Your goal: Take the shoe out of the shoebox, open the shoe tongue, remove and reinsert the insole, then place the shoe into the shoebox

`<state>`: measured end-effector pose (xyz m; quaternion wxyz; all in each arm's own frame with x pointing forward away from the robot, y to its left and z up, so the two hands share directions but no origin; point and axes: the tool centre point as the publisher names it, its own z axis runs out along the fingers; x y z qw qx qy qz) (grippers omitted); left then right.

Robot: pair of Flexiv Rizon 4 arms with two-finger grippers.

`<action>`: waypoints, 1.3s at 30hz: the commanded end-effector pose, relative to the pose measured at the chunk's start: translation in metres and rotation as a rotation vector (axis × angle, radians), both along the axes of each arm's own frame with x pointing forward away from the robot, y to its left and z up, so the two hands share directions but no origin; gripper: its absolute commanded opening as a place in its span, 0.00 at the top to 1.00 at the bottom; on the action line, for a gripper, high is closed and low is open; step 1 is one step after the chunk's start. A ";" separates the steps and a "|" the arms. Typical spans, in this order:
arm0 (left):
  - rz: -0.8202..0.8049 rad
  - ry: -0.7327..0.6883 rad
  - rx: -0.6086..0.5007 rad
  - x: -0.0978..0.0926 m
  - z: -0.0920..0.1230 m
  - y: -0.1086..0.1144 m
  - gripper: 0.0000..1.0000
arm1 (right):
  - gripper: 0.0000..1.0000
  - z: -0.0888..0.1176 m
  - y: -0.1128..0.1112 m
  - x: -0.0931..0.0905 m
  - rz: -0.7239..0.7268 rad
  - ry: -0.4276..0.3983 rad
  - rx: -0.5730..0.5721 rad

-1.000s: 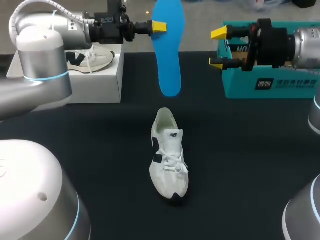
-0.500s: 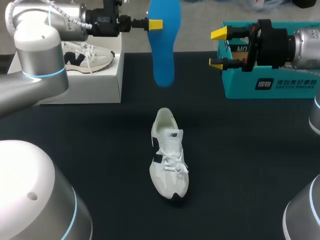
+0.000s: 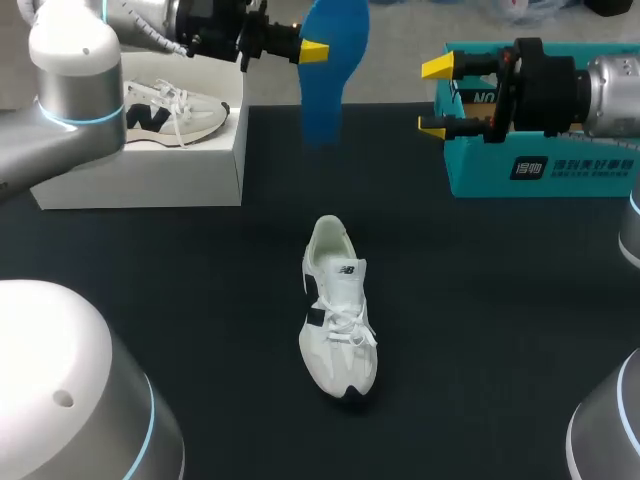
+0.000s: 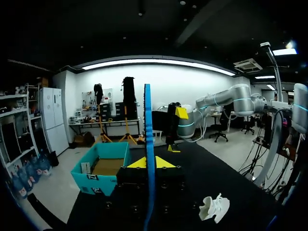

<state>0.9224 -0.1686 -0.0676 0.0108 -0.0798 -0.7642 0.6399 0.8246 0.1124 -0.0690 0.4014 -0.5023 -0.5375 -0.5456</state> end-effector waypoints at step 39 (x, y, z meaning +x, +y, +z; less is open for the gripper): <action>-0.221 -1.620 -0.347 0.022 0.009 0.008 1.00 | 0.00 -0.001 0.002 0.001 0.000 0.000 0.000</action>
